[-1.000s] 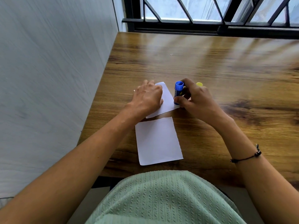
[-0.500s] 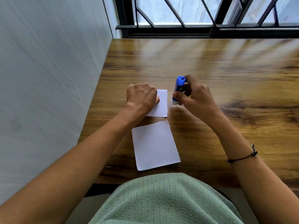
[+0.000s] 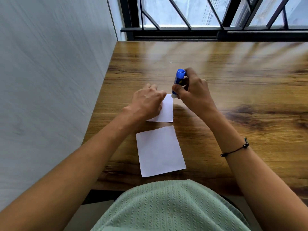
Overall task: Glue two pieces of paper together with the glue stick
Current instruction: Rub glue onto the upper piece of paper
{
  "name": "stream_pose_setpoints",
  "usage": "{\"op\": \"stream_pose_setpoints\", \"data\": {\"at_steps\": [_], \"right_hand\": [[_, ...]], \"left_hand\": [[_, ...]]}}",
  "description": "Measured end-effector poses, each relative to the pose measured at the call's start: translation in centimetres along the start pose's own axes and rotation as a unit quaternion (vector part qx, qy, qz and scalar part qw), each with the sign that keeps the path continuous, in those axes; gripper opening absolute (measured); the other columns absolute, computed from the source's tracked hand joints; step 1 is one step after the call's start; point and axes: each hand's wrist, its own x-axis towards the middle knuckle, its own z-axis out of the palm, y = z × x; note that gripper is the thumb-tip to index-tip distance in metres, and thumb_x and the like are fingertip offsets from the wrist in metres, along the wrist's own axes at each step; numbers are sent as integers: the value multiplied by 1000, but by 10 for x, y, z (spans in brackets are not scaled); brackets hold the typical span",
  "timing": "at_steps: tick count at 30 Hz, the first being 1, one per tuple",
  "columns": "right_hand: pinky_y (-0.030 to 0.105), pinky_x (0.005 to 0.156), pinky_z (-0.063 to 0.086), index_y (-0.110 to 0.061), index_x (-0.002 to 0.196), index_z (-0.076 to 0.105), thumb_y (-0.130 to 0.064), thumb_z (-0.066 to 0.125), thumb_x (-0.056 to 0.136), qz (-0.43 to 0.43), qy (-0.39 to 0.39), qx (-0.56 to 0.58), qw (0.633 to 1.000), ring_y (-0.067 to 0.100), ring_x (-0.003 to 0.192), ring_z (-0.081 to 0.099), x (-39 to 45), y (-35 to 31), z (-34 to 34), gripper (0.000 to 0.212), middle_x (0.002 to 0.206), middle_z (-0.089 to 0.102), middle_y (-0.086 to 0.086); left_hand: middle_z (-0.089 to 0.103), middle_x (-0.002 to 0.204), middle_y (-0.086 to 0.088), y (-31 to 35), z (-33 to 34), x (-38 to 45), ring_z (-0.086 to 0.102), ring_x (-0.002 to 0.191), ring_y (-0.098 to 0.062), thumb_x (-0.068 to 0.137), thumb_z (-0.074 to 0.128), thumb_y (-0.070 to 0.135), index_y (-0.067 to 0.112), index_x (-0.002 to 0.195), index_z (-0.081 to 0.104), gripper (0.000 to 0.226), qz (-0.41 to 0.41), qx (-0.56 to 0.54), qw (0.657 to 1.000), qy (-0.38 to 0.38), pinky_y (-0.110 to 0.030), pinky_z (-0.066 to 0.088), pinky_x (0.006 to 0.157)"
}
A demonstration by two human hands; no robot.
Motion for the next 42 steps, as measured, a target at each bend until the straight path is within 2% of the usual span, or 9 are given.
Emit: {"op": "stream_pose_setpoints", "data": {"at_steps": [3, 6, 14, 17, 26, 31, 42], "right_hand": [[50, 72, 51, -5, 104, 47, -15, 60, 84, 1, 0, -8, 1000, 30, 73, 63, 3, 0, 4, 26, 83, 60, 6], [49, 72, 52, -4, 104, 47, -14, 60, 84, -1, -3, -14, 1000, 30, 72, 63, 4, 2, 6, 26, 82, 60, 6], [47, 73, 50, -2, 106, 47, -12, 59, 84, 8, -12, -16, 1000, 31, 75, 61, 13, 5, 16, 27, 82, 58, 8], [44, 70, 46, 0, 106, 47, -11, 58, 84, 8, -12, -26, 1000, 31, 74, 56, 17, 6, 23, 28, 86, 61, 16], [44, 69, 43, 0, 108, 46, -9, 58, 83, -4, -14, -59, 998, 36, 76, 56, 25, 10, 32, 29, 90, 64, 22], [38, 66, 40, 0, 110, 45, -8, 57, 83, -16, -19, -73, 997, 32, 73, 54, 24, 10, 33, 30, 92, 63, 22], [47, 71, 48, -1, 105, 46, -9, 57, 82, -21, -36, -69, 997, 38, 76, 59, 11, 10, 25, 27, 89, 66, 20]], "left_hand": [[47, 109, -13, -6, -3, 1, 41, 104, -27, 85, 54, 24, 13, 111, 53, 29, 4, 2, 999, -34, -34, 33, 75], [46, 115, -14, -7, -3, 1, 37, 112, -29, 84, 56, 30, 11, 111, 53, 33, -7, -2, 999, -36, -38, 36, 82], [50, 112, -13, -2, 4, -3, 38, 111, -29, 80, 58, 38, 10, 105, 56, 37, -22, 12, 1000, -17, -40, 36, 83], [50, 114, -13, 0, 5, -3, 38, 113, -29, 81, 57, 40, 11, 104, 56, 37, -38, 9, 999, -15, -40, 36, 85], [50, 114, -13, 2, 6, -4, 39, 114, -29, 82, 56, 38, 11, 105, 55, 36, -53, -7, 999, -8, -40, 37, 85], [50, 117, -13, 3, 5, -5, 39, 115, -30, 82, 56, 38, 10, 108, 54, 38, -62, -12, 998, -7, -40, 37, 86], [49, 115, -13, 1, 5, -3, 38, 113, -29, 81, 57, 39, 10, 109, 54, 40, -67, -19, 998, -10, -39, 37, 85]]}}
